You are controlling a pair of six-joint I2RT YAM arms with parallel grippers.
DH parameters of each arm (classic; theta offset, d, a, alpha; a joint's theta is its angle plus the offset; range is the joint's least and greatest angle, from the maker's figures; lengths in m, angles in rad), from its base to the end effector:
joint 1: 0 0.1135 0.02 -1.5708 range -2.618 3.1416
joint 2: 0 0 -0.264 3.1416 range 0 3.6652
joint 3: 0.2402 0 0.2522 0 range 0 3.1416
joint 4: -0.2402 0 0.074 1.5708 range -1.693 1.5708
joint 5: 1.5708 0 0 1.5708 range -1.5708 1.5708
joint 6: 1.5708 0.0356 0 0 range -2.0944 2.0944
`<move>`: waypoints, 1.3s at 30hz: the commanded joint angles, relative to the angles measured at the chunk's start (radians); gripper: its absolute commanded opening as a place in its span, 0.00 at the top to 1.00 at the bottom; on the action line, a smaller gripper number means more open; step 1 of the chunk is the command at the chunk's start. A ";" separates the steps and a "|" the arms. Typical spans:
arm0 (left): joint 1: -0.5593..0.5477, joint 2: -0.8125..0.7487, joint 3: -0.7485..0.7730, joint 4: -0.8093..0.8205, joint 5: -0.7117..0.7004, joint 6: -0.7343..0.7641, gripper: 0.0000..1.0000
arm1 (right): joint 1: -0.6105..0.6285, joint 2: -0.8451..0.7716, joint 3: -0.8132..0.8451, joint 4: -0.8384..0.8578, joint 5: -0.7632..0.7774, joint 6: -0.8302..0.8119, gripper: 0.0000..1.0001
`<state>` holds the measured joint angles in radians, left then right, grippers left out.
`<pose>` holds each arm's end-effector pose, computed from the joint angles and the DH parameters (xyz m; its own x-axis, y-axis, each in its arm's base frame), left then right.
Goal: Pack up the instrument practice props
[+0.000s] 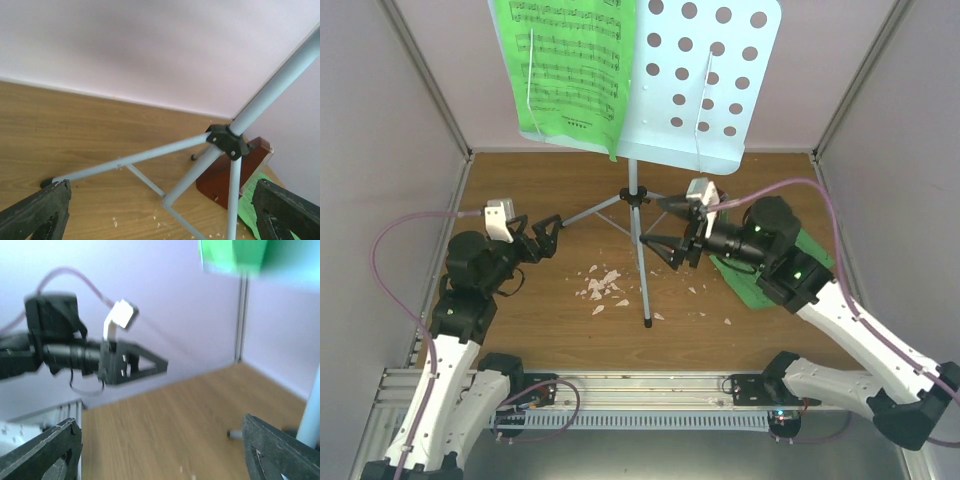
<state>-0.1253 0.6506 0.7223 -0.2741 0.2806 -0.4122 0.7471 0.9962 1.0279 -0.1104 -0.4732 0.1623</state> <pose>0.1535 -0.0293 0.3290 -0.3387 -0.3453 -0.8752 0.2767 0.8525 -0.4434 0.1539 0.1647 0.3945 -0.2085 0.0029 -0.9780 -0.9165 0.3484 0.1965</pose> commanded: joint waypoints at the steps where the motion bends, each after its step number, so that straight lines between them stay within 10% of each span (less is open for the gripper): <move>1: 0.010 -0.029 0.077 0.012 -0.038 0.034 0.01 | 0.018 0.047 0.147 0.094 -0.015 0.046 0.14; 27: 0.009 0.048 0.274 -0.011 0.074 0.060 0.15 | 0.086 0.463 0.797 -0.053 0.471 0.172 0.27; 39: 0.009 0.103 0.386 -0.012 0.101 0.091 0.18 | 0.085 0.607 0.980 -0.047 0.515 0.152 0.48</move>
<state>-0.1223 0.7219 1.0203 -0.3237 0.3569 -0.3462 0.8268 1.5700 1.9591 -0.1650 -0.0193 0.3222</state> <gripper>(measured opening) 0.825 0.560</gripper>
